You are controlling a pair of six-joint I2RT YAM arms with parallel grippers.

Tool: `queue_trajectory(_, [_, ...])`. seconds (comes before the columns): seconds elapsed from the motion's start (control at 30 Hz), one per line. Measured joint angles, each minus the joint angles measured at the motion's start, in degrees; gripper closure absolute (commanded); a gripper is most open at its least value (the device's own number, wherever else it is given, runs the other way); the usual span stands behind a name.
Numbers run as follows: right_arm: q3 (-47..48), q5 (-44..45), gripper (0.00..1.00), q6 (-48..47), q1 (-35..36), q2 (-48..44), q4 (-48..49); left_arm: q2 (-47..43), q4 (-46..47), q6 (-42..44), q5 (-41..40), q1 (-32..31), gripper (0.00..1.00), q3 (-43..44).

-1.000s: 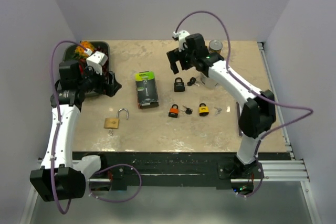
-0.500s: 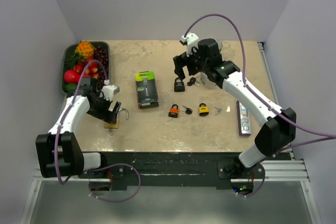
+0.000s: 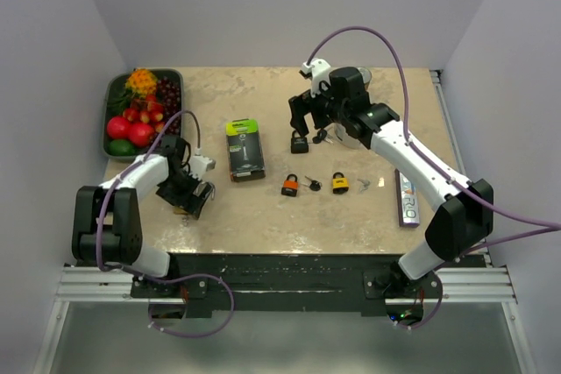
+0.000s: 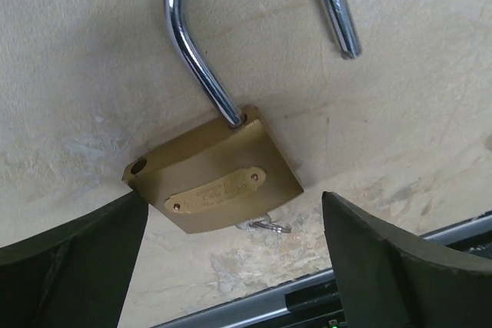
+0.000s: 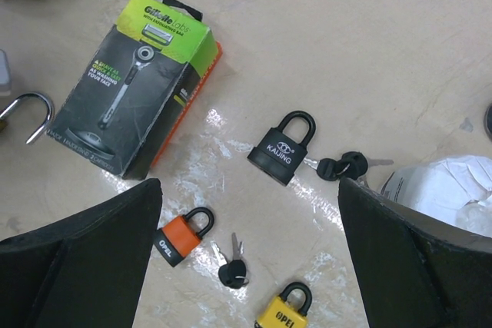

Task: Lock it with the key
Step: Adjust the lock at the center of the board.

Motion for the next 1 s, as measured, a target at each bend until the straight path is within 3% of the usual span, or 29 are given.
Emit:
queue_trajectory(0.2, [0.0,0.09,0.01,0.0,0.0,0.26,0.02,1.84,2.08,-0.48,-3.69,-2.36,0.06,-0.15])
queue_trajectory(0.43, [0.0,0.15,0.01,-0.04,0.0,1.05,0.0,1.68,3.5,0.31,-4.68,-2.47,0.01,-0.48])
queue_trajectory(0.73, [0.0,0.02,0.01,-0.42,0.0,1.55,-0.04,-0.87,-2.01,19.61,3.82,-2.45,0.01,3.21])
queue_trajectory(1.0, [0.0,-0.26,0.01,-0.66,0.0,1.66,-0.31,-4.96,-0.74,36.7,4.13,-2.43,0.01,0.37])
